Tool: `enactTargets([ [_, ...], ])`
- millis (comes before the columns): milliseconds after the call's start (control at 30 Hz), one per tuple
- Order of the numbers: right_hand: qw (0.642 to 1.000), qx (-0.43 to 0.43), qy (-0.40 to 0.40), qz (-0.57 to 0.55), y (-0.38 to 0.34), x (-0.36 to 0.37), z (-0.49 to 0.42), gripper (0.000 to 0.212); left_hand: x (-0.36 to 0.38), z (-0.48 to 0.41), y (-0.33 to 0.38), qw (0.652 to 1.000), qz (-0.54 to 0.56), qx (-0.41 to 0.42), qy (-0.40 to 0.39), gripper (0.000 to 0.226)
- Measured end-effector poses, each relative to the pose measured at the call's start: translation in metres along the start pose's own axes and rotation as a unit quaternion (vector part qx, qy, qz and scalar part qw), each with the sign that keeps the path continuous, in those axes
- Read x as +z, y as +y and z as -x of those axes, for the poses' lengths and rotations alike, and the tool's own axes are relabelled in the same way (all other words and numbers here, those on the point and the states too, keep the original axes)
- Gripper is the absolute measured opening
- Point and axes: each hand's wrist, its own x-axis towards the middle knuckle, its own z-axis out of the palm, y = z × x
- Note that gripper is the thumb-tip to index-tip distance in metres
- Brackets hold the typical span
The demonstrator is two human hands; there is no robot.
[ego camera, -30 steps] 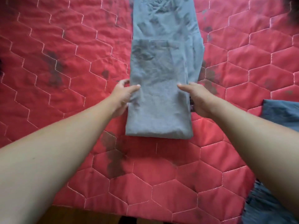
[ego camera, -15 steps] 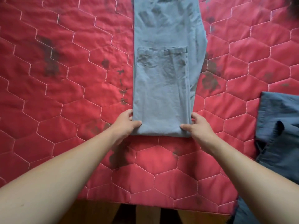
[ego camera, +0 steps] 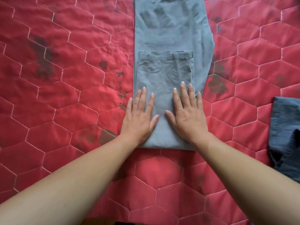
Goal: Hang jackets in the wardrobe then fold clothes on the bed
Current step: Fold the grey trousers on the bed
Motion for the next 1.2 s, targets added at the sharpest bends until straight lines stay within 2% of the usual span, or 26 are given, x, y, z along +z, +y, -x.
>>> enactTargets([
  [67, 0.999, -0.001, -0.02, 0.026, 0.008, 0.015, -0.005, 0.083, 0.015, -0.003, -0.003, 1.0, -0.012, 0.003, -0.01, 0.077],
  [200, 0.999, 0.008, -0.006, 0.033, 0.007, 0.008, -0.008, 0.081, 0.005, -0.011, -0.008, 1.0, -0.015, 0.019, 0.016, 0.074],
  [333, 0.997, -0.01, 0.071, 0.018, 0.017, -0.021, -0.063, 0.071, -0.022, -0.073, -0.021, 0.998, -0.016, 0.017, 0.064, 0.07],
  [467, 0.998, 0.019, 0.037, 0.038, 0.038, -0.019, -0.124, 0.082, -0.022, -0.131, -0.033, 0.999, -0.019, 0.004, 0.029, 0.08],
  [633, 0.998, 0.037, 0.04, 0.044, 0.045, -0.005, -0.129, 0.087, -0.014, -0.136, -0.04, 0.999, 0.0, 0.0, 0.034, 0.081],
  [767, 0.999, 0.038, 0.006, -0.014, 0.042, -0.023, -0.126, 0.088, -0.036, -0.135, -0.035, 0.998, 0.064, -0.013, -0.013, 0.08],
  [833, 0.992, 0.06, 0.018, -0.106, 0.037, -0.029, -0.102, 0.089, -0.043, -0.119, -0.035, 0.986, 0.156, -0.056, 0.012, 0.082],
  [933, 0.948, 0.165, 0.059, -0.264, 0.021, -0.028, -0.037, 0.086, -0.045, -0.066, -0.029, 0.927, 0.331, -0.167, 0.052, 0.077],
  [1033, 0.892, 0.264, 0.079, -0.357, 0.003, -0.026, 0.021, 0.078, -0.042, -0.014, -0.017, 0.872, 0.413, -0.258, 0.048, 0.064],
  [1133, 0.816, 0.384, 0.043, -0.431, -0.001, -0.037, 0.046, 0.072, -0.04, 0.009, -0.012, 0.815, 0.479, -0.327, 0.003, 0.045],
  [1200, 0.782, 0.415, -0.015, -0.465, 0.004, -0.042, 0.049, 0.059, -0.04, 0.016, -0.011, 0.79, 0.502, -0.349, -0.049, 0.033],
])
